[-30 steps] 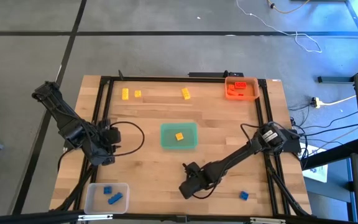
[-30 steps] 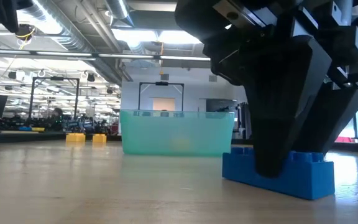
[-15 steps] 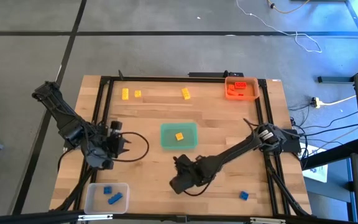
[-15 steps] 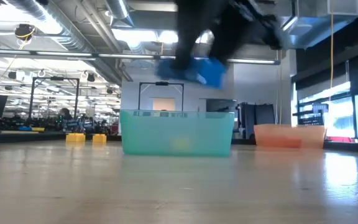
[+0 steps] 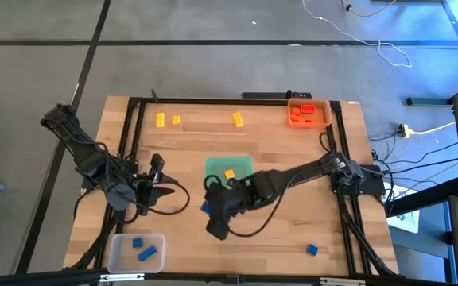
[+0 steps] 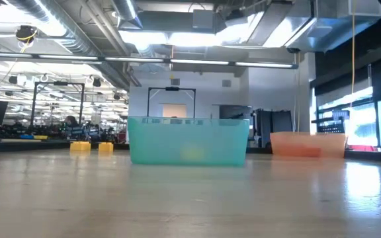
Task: Sort & place blocks by color
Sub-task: Put the blue game piece into the transparent bin
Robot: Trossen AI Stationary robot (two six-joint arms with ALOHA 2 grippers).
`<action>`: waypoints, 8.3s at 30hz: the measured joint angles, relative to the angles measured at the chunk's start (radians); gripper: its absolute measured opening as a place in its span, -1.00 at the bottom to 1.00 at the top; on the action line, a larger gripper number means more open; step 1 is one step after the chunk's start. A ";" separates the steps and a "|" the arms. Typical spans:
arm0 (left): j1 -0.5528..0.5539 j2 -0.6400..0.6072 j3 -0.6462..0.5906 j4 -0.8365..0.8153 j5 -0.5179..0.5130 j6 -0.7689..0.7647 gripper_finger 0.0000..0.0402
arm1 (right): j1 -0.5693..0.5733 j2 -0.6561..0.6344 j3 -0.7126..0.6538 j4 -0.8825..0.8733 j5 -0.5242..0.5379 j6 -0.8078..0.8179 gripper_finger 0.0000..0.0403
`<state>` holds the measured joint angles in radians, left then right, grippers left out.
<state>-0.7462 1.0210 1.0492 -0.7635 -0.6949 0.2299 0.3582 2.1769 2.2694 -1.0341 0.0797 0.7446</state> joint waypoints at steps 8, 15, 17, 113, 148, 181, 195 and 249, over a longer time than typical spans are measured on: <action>0.000 0.000 0.000 0.155 0.062 0.273 -0.37 | -0.045 -0.003 0.072 0.014 -0.030 -0.149 -0.33; 0.000 0.002 0.000 0.248 0.139 0.465 -0.37 | -0.053 -0.003 0.072 0.028 -0.057 -0.181 -0.33; 0.006 0.009 0.000 0.250 0.127 0.515 -0.37 | -0.052 -0.003 0.072 0.044 -0.063 -0.198 -0.33; -0.066 0.065 -0.002 -0.186 0.609 -0.715 -0.60 | -0.140 -0.128 0.073 -0.072 0.033 -0.517 0.15; -0.498 0.577 -0.007 0.003 0.634 -1.563 -0.25 | -0.146 -0.128 0.071 -0.118 0.189 -0.618 0.15; -0.459 -0.026 -0.006 -0.230 -0.081 -1.393 -0.20 | 0.126 -0.400 -0.250 -0.538 0.179 0.054 0.15; -0.254 -0.154 -0.006 -0.231 -0.183 -0.919 -0.20 | 0.355 -0.519 -0.716 -0.471 -0.289 0.877 0.15; 0.054 -0.153 -0.006 -0.166 0.114 -0.820 -0.20 | 0.493 -0.513 -1.394 0.483 -0.468 0.893 0.15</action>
<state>-0.6918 0.8684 1.0428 -0.9295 -0.5808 -0.5899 0.8509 1.6640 0.8752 -0.5515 -0.3888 1.6375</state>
